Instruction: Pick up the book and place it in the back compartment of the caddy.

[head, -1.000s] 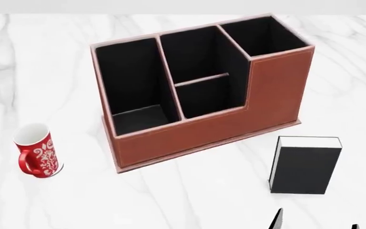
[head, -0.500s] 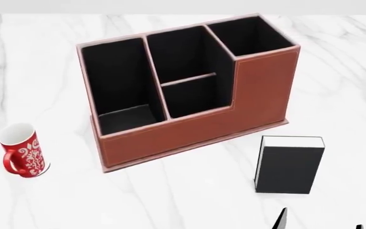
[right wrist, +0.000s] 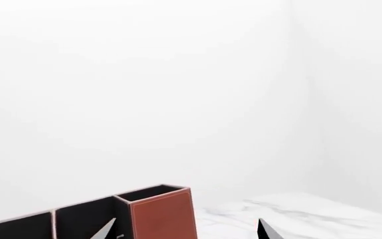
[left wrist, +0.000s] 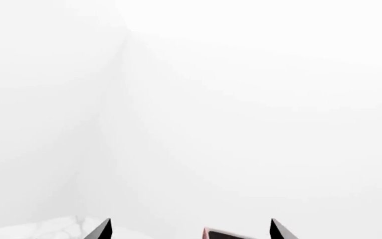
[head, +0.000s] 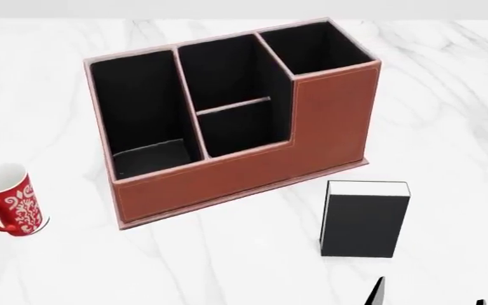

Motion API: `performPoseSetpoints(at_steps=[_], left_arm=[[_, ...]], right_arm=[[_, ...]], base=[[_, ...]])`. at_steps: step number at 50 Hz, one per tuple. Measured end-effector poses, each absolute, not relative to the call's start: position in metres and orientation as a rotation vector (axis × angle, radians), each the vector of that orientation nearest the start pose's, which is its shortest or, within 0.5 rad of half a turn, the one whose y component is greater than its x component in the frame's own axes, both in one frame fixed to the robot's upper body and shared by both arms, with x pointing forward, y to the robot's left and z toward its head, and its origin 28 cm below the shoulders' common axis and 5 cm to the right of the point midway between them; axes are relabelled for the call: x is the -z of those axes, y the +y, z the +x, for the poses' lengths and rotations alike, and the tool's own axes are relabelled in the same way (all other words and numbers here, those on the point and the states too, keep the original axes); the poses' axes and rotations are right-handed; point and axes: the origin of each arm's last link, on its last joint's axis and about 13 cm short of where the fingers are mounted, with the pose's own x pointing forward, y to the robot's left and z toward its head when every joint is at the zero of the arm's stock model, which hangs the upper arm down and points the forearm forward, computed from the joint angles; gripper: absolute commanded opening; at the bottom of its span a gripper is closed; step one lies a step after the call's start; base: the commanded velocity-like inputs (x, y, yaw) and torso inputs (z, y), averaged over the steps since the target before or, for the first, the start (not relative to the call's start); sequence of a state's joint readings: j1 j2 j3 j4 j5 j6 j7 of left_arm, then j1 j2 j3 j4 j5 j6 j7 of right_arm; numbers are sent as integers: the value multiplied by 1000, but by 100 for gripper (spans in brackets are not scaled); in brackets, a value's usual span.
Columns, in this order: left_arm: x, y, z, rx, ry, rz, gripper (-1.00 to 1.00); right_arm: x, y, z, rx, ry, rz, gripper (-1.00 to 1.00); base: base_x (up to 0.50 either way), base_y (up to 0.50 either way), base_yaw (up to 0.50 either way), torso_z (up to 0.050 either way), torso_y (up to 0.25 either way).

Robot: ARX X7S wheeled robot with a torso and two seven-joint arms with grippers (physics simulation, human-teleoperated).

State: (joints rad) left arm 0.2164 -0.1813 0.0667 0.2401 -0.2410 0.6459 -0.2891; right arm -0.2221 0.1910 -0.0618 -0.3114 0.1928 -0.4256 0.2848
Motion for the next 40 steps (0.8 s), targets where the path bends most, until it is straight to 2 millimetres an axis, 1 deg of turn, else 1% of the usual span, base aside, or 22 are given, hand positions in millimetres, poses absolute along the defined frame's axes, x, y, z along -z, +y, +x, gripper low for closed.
performPoseSetpoints(at_steps=[40], left_arm=[[-68, 228, 161, -199, -626, -204, 100]], right_arm=[[-69, -120, 163, 179, -488, 152, 100]], base=[[0, -101, 0, 0, 0]])
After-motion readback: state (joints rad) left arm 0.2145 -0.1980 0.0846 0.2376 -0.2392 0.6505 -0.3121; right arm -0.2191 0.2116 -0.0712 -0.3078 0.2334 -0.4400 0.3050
